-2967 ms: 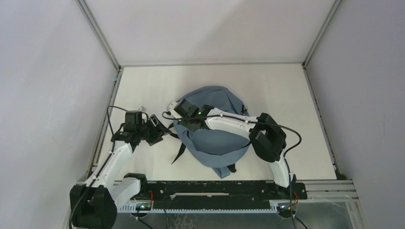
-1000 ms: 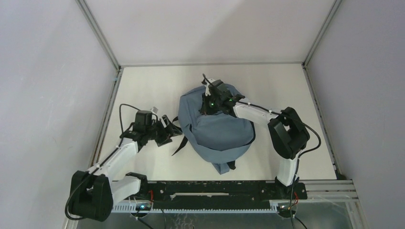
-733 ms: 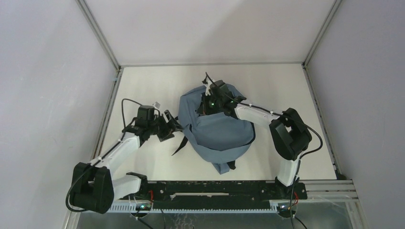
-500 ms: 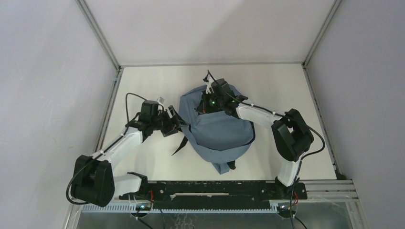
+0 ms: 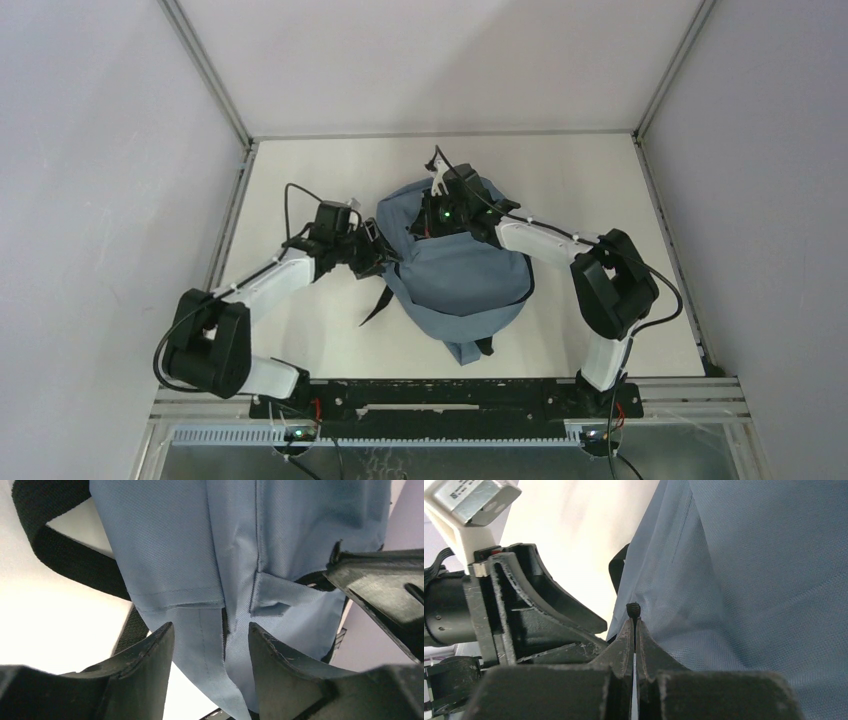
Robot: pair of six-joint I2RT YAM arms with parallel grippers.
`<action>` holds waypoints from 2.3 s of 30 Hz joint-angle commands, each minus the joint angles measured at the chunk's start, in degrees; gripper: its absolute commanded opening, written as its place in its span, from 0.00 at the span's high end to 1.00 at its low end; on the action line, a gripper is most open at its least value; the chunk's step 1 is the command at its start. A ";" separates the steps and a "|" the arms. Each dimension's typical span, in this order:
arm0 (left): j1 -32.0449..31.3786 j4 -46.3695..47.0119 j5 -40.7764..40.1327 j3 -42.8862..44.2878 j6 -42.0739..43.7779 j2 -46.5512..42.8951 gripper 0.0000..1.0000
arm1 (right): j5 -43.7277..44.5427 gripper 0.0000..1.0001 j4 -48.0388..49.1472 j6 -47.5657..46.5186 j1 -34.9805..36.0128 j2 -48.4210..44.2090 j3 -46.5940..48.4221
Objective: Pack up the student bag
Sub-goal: Zip the student bag at the center of the board.
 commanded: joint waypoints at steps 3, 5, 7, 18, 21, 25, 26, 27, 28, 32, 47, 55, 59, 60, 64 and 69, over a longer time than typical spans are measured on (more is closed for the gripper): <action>-0.53 -1.01 -2.69 4.21 0.65 1.65 0.48 | -2.11 1.00 3.88 1.54 -0.03 -4.65 -0.17; -0.77 -1.10 -2.56 4.62 0.67 2.19 0.48 | -2.24 1.00 4.07 1.59 -0.11 -4.98 -0.56; -1.41 -1.13 -2.24 5.52 1.11 2.90 0.46 | -2.43 1.00 4.13 1.60 -0.18 -5.04 -0.56; -3.14 -2.68 -3.83 9.00 1.57 6.02 1.00 | -2.90 1.00 3.94 1.88 -0.68 -6.51 -1.62; -3.10 -2.57 -4.80 8.74 1.91 4.77 1.00 | -2.30 1.00 4.45 2.35 -2.04 -8.29 -3.73; -2.08 -2.79 -5.53 7.47 2.58 3.70 1.00 | -1.90 1.00 5.03 2.75 -4.41 -11.14 -6.80; -1.71 -2.71 -5.47 7.00 2.68 3.44 1.00 | -1.85 1.00 5.18 2.81 -5.01 -11.72 -7.64; -1.30 -2.67 -5.39 6.47 2.83 3.18 1.00 | -1.84 1.00 5.21 2.87 -5.68 -12.16 -8.37; -0.86 -2.59 -5.39 5.93 2.94 2.91 1.00 | -1.72 1.00 5.21 2.97 -6.34 -12.64 -9.12; 1.33 -1.44 -3.25 3.11 2.78 1.29 1.00 | -2.22 1.00 6.53 3.84 -9.30 -13.66 -12.21; 4.05 -2.52 -2.71 -3.98 4.35 -5.05 1.00 | -4.13 1.00 7.97 2.99 -21.87 -16.26 -19.39; 5.22 -3.70 -1.70 -4.89 5.46 -7.38 1.00 | -4.08 1.00 8.57 2.53 -27.78 -15.28 -23.18; 5.10 -2.99 0.05 -5.20 5.44 -6.85 1.00 | -4.47 1.00 9.72 2.93 -27.91 -14.52 -23.18; 4.90 -2.53 0.37 -5.30 5.23 -6.72 1.00 | -4.41 1.00 10.20 3.06 -27.97 -14.43 -23.13; 1.66 -1.13 0.36 -4.17 4.48 -5.39 1.00 | -3.54 1.00 10.82 3.10 -29.20 -13.56 -22.11; -5.26 0.82 0.25 0.85 2.89 0.11 1.00 | -3.04 1.00 10.17 3.00 -33.74 -11.64 -20.20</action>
